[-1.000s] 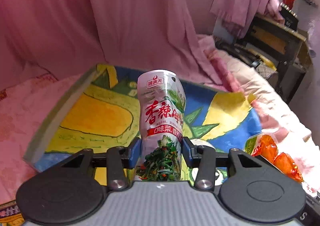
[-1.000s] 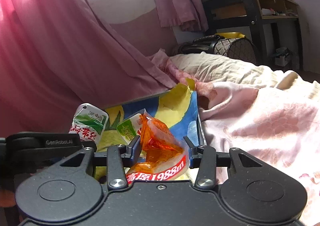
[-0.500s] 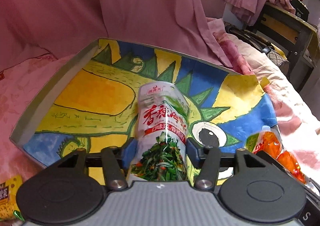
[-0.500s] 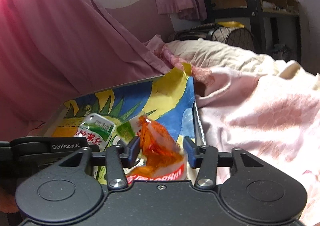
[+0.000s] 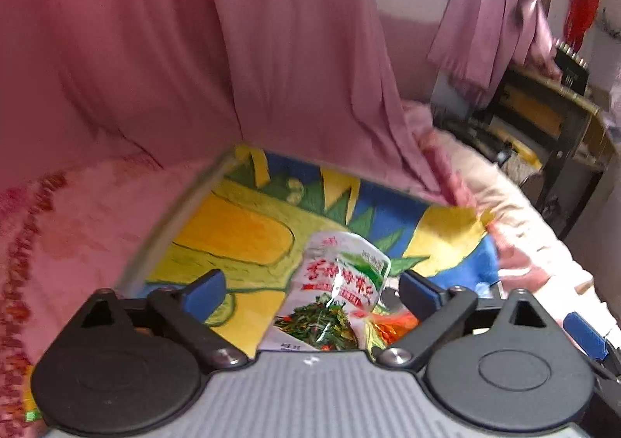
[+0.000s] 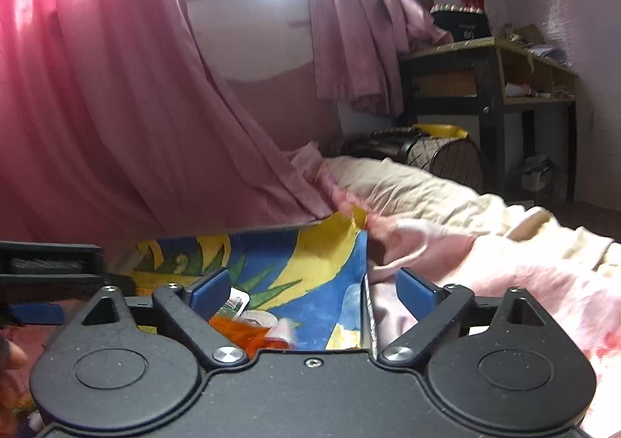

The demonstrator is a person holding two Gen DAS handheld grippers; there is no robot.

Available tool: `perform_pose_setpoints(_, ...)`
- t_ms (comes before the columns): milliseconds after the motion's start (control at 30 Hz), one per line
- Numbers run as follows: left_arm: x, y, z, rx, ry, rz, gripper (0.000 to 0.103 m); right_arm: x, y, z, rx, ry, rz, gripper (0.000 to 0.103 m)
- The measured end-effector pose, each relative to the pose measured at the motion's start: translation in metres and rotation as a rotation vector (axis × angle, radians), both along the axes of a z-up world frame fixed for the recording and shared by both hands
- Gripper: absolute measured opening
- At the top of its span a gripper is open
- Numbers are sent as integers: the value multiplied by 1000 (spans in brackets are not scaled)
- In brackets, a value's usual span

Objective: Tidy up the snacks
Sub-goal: 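Carry both snacks over the cartoon tray and open both tools to drop them, then move both tools back toward the remaining snacks on the bedspread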

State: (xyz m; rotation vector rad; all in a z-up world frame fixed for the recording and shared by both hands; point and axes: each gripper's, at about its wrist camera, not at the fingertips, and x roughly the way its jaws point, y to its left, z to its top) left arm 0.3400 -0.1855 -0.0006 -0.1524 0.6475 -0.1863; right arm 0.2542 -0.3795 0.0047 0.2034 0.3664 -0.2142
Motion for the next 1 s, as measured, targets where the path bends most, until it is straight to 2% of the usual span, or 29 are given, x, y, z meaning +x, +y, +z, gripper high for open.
perform_pose_setpoints(200,-47,24,30,-1,-99,15,102,-47,4,30,-7,-55,-10,101)
perform_pose_setpoints(400,-101,45,40,30,-157,3,102,-108,23,53,-3,-85,-1,102)
perform_pose_setpoints(667,-176,76,34,153,-241,-7,103,-165,59,65,-23,-75,50,102)
perform_pose_setpoints(1000,-227,103,14,163,-197,-52,103,-216,97,59,-61,18,94,102)
